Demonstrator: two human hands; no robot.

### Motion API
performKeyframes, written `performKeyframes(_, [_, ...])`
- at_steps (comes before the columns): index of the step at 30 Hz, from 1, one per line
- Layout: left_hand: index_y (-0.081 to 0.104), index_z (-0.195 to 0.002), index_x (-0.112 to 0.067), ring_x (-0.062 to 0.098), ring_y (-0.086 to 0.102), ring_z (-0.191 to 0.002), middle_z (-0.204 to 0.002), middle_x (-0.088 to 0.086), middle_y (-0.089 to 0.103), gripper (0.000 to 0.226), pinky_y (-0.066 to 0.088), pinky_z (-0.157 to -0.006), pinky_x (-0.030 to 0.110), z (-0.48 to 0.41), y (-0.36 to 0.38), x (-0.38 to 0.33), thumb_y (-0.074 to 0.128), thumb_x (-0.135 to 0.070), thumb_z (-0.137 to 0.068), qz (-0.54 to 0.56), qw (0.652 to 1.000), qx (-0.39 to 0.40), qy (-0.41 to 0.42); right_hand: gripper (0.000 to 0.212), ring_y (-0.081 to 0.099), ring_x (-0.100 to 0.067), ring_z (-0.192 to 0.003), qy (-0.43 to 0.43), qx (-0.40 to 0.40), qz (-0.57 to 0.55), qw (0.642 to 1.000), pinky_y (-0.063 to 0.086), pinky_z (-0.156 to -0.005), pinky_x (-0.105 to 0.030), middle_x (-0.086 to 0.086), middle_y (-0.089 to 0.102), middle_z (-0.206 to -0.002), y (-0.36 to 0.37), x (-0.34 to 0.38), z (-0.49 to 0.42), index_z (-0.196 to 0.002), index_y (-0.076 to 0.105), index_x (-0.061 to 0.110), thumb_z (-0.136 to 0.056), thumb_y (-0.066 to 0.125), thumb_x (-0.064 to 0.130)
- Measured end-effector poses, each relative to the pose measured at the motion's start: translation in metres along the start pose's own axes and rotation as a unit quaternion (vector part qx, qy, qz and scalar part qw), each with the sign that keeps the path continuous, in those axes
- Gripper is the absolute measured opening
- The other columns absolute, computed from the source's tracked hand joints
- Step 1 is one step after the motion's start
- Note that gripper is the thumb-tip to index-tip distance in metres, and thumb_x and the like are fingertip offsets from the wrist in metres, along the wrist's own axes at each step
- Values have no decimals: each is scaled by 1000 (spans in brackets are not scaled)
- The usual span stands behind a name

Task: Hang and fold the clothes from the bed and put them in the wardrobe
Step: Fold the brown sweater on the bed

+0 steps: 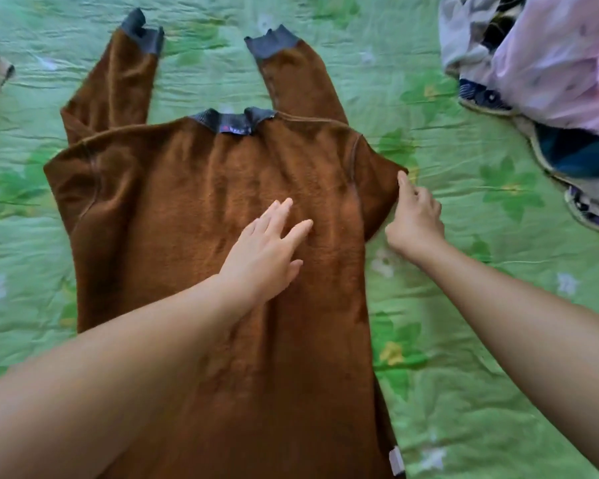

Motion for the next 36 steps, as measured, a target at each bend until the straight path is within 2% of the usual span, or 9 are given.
performKeyframes(5, [-17, -155, -42, 32, -25, -151, -164, 8, -29, 124, 5, -122, 63, -73, 6, 12, 75, -62, -76, -26, 995, 80, -47, 76, 8, -30, -155, -61, 75, -18, 995, 13, -124, -50, -8, 18, -167, -10, 12, -63, -150, 38, 28, -81, 64, 11])
performKeyframes(9, [-26, -153, -39, 35, -24, -151, -162, 10, -34, 137, 5, -120, 67, -80, 25, 21, 79, -65, -69, -27, 990, 117, -74, 58, 27, -19, -151, -183, 40, -174, 967, 26, -121, -44, 0, 48, -153, -35, 45, -43, -127, 67, 19, -70, 75, 17])
performKeyframes(11, [-26, -153, -40, 36, -26, -150, -161, 10, -35, 138, 4, -119, 68, -80, 29, 22, 80, -64, -69, -23, 990, 116, -77, 37, 61, -7, -112, -185, 14, -277, 943, 48, -94, -34, 15, 73, -110, -55, 48, -30, -99, 74, 38, -64, 67, 29])
performKeyframes(14, [-28, -151, -43, 36, -28, -149, -160, 8, -37, 139, 2, -118, 70, -84, 32, 24, 81, -63, -68, -18, 988, 129, -83, 11, 43, -7, -58, -197, -32, -262, 944, 35, -57, -31, 8, 47, -56, -79, 46, -31, -64, 51, 24, -65, 59, 32])
performKeyframes(23, [-30, -149, -44, 36, -28, -149, -159, 8, -39, 139, 5, -117, 71, -86, 36, 24, 80, -66, -66, -41, 986, 135, -92, 41, 57, -23, -95, -267, 76, -33, 960, 43, -83, -34, -3, 61, -99, -81, 29, -56, -109, 63, 35, -77, 65, 11])
performKeyframes(26, [-30, -149, -44, 36, -29, -149, -158, 8, -40, 139, 4, -117, 71, -88, 37, 25, 79, -66, -67, -44, 985, 140, -94, 68, 11, -25, -152, -291, 109, 197, 930, 21, -121, -49, -3, 18, -165, -57, 12, -58, -139, 50, 35, -81, 64, 3])
performKeyframes(29, [-31, -149, -44, 37, -30, -148, -158, 8, -41, 139, 4, -117, 71, -87, 38, 25, 79, -65, -67, -40, 984, 145, -95, 38, 1, -23, -156, -342, 78, 181, 919, 12, -124, -49, 3, 16, -169, -52, 20, -59, -127, 62, 31, -92, 67, 16])
performKeyframes(33, [-30, -150, -45, 36, -30, -148, -159, 7, -40, 138, 3, -117, 72, -88, 38, 26, 80, -64, -68, -35, 986, 140, -89, 7, 62, -28, -110, -283, 31, -174, 943, 45, -100, -42, -7, 71, -108, -70, 51, -46, -102, 62, 23, -100, 55, 24])
performKeyframes(36, [-29, -150, -44, 36, -30, -148, -159, 7, -39, 138, 3, -117, 72, -87, 39, 26, 79, -64, -68, -34, 987, 137, -83, 14, 61, -33, -77, -317, -65, -188, 927, 45, -67, -40, -6, 64, -79, -95, 69, -33, -94, 53, 26, -100, 46, 37])
Point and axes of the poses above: each hand's wrist, its own z-axis away from the middle knuckle, its own y-axis out of the palm, x = y × z, the point moved 8 cm from there along -z, towards the middle knuckle
